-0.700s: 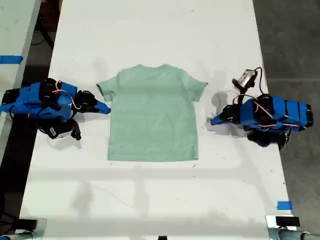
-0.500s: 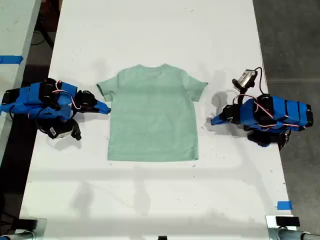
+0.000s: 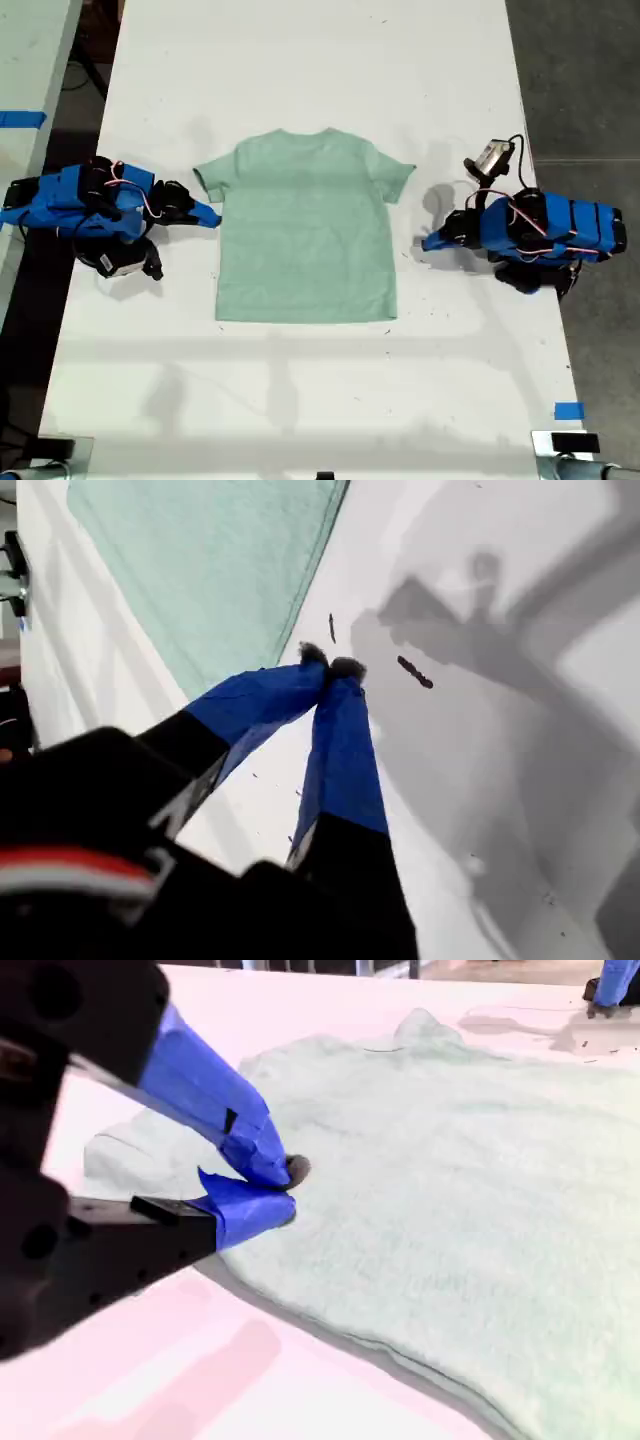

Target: Fold t shirt

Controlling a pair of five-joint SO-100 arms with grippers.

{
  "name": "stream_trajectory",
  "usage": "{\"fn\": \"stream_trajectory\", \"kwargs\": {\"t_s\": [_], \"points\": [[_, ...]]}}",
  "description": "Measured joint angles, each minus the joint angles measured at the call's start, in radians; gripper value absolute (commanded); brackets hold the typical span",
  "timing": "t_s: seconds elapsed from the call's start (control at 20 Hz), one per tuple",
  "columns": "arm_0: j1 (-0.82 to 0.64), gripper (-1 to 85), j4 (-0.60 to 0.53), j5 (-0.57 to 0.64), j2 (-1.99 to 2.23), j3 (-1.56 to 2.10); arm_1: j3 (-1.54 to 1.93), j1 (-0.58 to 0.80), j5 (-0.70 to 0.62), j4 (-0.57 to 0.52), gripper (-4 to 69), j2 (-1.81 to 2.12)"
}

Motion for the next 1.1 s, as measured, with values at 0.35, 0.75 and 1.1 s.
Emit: {"fn": "stream_trajectory", "kwargs": {"t_s": [0.35, 0.75, 1.1], "points": [[0.0, -0.1, 0.0, -0.028, 0.0, 0.0, -0.334, 0.106, -0.166, 0.12, 3.5, -0.319], [0.0, -0.1, 0.0, -0.031, 0.0, 0.0, -1.2, 0.497, -0.756, 0.261, 20.8, -1.163], [0.0, -0.1, 0.0, -0.031, 0.0, 0.0, -1.549, 0.652, -0.988, 0.314, 26.6, -1.534]]}}
